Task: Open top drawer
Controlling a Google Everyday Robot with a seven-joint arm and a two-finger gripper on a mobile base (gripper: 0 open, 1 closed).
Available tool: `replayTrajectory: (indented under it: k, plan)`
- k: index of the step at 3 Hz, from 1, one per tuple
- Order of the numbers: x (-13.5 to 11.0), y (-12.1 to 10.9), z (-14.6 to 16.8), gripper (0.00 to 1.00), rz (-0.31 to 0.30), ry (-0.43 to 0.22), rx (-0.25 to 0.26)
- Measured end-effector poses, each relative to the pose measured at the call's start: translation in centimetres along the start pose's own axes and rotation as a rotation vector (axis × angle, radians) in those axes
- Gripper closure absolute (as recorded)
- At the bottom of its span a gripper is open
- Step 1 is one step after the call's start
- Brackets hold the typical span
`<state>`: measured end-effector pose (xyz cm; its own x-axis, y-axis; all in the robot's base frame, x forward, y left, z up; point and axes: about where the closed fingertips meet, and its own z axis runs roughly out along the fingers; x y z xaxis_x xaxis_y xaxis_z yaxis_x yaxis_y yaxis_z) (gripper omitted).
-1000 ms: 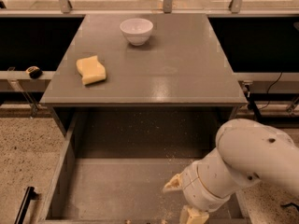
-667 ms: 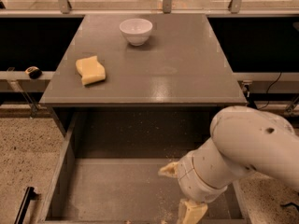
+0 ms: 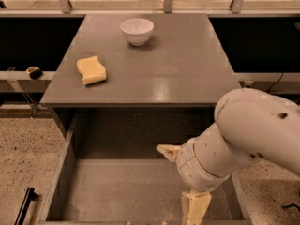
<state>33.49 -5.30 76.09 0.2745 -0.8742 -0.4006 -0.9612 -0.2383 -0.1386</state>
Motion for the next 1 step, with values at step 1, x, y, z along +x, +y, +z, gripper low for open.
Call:
replayTrajectory:
  k: [1]
  plan:
    - [-0.35,-0.32,-1.41,0.00,-0.061,-0.043,0.030]
